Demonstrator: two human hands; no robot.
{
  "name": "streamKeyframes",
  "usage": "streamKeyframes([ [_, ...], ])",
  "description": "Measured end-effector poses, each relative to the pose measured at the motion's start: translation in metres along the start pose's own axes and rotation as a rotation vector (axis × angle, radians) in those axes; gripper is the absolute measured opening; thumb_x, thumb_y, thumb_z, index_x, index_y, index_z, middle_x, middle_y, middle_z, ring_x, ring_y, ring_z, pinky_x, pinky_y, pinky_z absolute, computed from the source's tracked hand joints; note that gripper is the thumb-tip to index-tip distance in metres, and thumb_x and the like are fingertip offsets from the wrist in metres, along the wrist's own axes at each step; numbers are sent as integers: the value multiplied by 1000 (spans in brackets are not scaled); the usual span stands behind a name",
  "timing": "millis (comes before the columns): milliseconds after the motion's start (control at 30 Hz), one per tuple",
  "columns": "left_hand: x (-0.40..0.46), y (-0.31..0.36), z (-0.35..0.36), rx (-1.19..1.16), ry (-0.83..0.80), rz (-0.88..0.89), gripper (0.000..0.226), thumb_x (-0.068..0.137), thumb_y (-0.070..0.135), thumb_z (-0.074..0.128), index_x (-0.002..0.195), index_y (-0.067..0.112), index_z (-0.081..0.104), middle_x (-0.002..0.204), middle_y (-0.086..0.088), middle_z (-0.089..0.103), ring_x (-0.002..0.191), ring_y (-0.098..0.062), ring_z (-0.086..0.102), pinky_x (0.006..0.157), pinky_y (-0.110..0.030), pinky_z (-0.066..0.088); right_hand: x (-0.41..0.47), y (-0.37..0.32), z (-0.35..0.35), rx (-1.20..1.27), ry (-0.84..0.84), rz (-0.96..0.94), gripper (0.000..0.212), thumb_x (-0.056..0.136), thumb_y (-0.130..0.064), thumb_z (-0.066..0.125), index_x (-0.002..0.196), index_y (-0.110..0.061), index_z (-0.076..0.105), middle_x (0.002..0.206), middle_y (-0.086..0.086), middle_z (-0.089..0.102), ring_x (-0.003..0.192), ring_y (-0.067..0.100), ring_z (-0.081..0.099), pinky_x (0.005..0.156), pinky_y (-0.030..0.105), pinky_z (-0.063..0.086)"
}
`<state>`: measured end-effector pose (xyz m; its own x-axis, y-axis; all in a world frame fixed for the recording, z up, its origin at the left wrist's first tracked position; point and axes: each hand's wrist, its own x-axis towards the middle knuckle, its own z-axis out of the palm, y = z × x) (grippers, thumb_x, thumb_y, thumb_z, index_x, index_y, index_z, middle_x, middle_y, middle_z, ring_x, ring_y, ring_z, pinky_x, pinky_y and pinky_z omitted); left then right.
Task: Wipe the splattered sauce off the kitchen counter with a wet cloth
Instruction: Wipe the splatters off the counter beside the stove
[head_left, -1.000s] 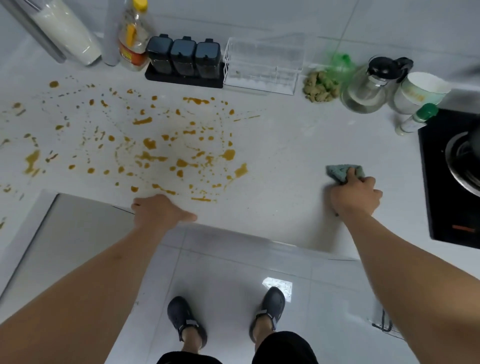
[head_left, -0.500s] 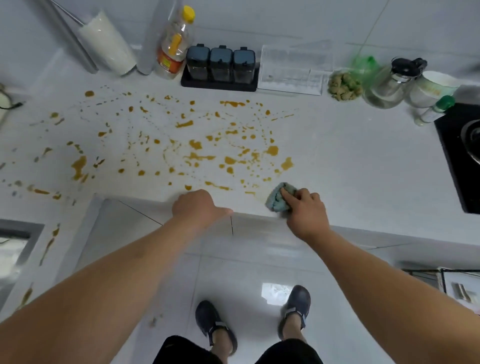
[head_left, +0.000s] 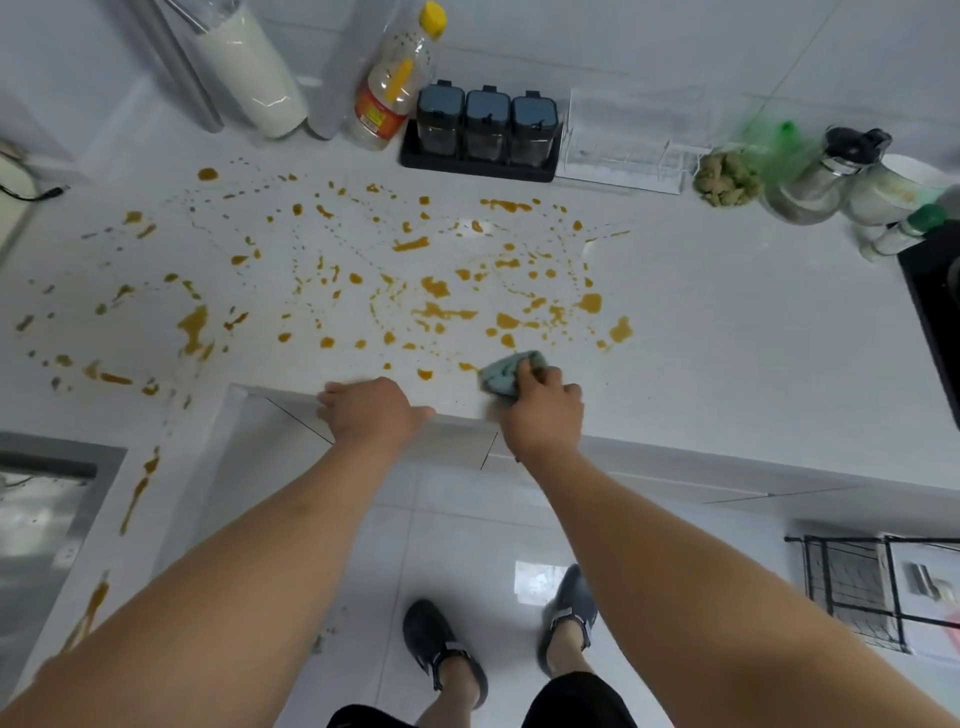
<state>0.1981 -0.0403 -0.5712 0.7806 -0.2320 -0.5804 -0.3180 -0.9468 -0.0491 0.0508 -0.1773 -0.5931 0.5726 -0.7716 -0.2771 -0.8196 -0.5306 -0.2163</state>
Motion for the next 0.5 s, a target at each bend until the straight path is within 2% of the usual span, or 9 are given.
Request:
streamKeyframes([
  [67,5,0,-1,-13,5,-6,100,77,81,67,144,7,56,154,-38,39,144,-54,36,114,-59,40,-5,9,-2,-79,-30,-161,74,86,-26,54,157,-27,33,143,12,43,110,38,45,97,40,42],
  [133,10,0,-4,-14,18,3,99,71,82,70,138,9,60,146,-30,53,135,-52,48,108,-58,46,0,45,-12,-109,-20,-212,75,84,-25,58,155,-29,37,141,13,46,110,39,46,97,39,43],
  [200,13,2,-5,4,18,11,96,71,80,72,135,10,62,140,-25,58,131,-51,52,105,-58,48,8,92,-21,-74,46,-73,71,85,-23,58,153,-29,41,138,16,48,109,41,46,98,41,45],
  [300,15,5,-3,66,3,-2,97,73,80,69,139,9,59,144,-29,54,132,-52,50,106,-58,48,14,121,-31,0,53,275,69,87,-20,54,154,-28,38,136,14,43,112,42,42,97,48,49],
  [367,16,5,1,90,0,-2,99,75,81,65,142,10,57,147,-32,50,134,-53,48,107,-57,47,18,99,-28,2,69,375,63,93,-30,51,153,-24,35,139,15,41,115,42,43,99,48,45],
  [433,17,4,1,90,3,2,99,74,82,65,143,11,56,149,-32,49,135,-53,46,108,-58,45,20,56,-18,2,62,280,64,95,-35,51,155,-22,31,144,16,40,118,43,43,101,47,42],
  [500,18,5,-3,79,-10,11,98,75,80,66,144,12,55,149,-27,50,136,-52,46,108,-59,45,17,12,-6,4,23,108,70,91,-30,55,156,-25,30,144,14,40,118,41,43,100,46,42],
])
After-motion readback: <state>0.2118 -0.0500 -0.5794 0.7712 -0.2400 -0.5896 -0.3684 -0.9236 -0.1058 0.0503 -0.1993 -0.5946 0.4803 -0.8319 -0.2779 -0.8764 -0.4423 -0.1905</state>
